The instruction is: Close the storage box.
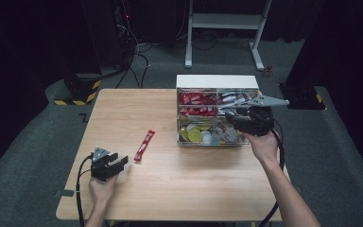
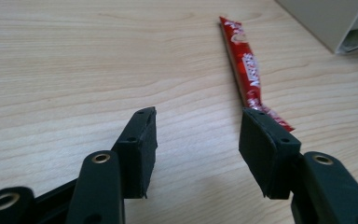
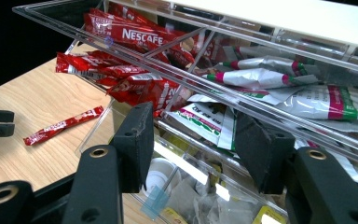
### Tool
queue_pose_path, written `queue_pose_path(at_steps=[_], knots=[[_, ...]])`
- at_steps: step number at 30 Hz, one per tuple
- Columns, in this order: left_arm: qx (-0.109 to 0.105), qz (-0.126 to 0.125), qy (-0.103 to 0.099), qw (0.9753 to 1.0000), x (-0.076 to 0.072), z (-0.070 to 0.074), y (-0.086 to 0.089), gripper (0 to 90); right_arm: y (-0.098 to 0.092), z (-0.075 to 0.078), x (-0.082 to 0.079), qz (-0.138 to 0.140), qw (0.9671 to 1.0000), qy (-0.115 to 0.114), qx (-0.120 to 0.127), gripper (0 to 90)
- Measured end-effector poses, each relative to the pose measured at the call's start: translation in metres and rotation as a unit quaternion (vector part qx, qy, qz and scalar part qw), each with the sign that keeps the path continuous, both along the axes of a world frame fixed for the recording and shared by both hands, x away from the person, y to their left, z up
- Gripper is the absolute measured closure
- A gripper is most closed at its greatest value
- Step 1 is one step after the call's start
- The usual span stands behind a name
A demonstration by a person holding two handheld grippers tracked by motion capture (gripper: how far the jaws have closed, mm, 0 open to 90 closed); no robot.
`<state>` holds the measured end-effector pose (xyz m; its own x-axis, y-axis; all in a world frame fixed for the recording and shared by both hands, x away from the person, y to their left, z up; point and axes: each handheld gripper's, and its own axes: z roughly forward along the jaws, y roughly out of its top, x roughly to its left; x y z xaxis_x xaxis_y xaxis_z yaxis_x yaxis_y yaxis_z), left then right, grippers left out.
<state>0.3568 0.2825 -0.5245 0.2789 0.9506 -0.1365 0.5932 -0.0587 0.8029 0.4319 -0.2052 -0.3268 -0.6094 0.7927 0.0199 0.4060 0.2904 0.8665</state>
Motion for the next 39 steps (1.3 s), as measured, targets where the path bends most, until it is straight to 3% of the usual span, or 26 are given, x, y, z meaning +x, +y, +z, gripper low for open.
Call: queue_pose_path(at_steps=[2,13,19,30,35,39], knots=[[0.008,0.002,0.005,0.9999,0.001,-0.002,0.000,46.7,0.000,-0.002,0.000,-0.001,1.0000,0.003,-0.001,47.8],[0.009,0.007,0.027,0.9996,0.005,-0.003,0.000,42.1,0.000,-0.009,-0.005,0.001,0.9999,0.008,-0.007,48.4],[0.017,0.005,0.026,0.9995,0.005,-0.003,-0.001,40.9,0.000,-0.014,-0.009,0.007,0.9999,0.009,-0.008,48.5],[0.025,0.001,0.026,0.9994,0.005,-0.003,-0.003,41.2,-0.002,0.007,-0.032,0.033,0.9993,-0.019,-0.003,49.8],[0.027,0.003,0.023,0.9994,0.005,-0.003,-0.004,42.0,0.000,0.017,-0.027,0.029,0.9991,-0.030,-0.002,50.1],[0.028,0.003,0.023,0.9993,0.004,-0.003,-0.005,42.0,0.001,0.017,-0.017,0.020,0.9995,-0.026,-0.003,50.8]])
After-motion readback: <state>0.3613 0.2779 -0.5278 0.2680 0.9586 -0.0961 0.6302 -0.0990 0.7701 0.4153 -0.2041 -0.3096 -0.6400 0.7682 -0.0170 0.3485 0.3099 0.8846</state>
